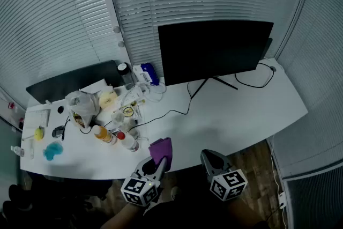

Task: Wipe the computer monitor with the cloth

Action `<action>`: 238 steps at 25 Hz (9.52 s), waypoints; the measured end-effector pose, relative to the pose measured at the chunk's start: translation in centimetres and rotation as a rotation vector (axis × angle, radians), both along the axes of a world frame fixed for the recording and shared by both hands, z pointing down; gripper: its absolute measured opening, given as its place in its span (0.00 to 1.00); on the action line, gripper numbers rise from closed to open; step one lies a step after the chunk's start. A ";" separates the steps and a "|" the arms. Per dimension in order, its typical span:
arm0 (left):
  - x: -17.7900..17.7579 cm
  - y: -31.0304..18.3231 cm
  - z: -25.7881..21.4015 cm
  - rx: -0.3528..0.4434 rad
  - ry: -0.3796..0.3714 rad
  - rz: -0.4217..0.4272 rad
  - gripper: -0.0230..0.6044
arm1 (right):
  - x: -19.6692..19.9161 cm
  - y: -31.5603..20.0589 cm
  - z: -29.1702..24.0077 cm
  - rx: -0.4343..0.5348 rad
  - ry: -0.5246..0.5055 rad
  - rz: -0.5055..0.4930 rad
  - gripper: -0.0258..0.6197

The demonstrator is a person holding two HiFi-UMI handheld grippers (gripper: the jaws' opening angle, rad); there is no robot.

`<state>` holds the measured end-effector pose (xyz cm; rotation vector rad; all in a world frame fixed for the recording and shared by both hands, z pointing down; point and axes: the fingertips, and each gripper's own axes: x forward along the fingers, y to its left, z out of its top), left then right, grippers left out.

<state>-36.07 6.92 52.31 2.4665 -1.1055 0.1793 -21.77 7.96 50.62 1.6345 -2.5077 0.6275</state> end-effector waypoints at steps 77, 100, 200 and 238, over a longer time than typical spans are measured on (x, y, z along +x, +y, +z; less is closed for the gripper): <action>13.2 -8.5 -9.1 0.179 -0.069 -0.426 0.15 | 15.4 -9.4 -5.0 0.061 -0.015 -0.396 0.08; 4.2 -35.5 -20.4 0.407 -0.037 -0.403 0.16 | 11.3 -24.1 -4.9 0.021 0.046 -0.267 0.08; 13.7 -36.2 14.9 -0.240 -0.289 -0.380 0.15 | 24.6 -21.2 6.5 -0.241 -0.067 -0.095 0.08; 41.7 -38.1 14.9 -0.218 -0.257 -0.182 0.15 | 42.7 -24.1 10.1 -0.267 -0.168 -0.029 0.08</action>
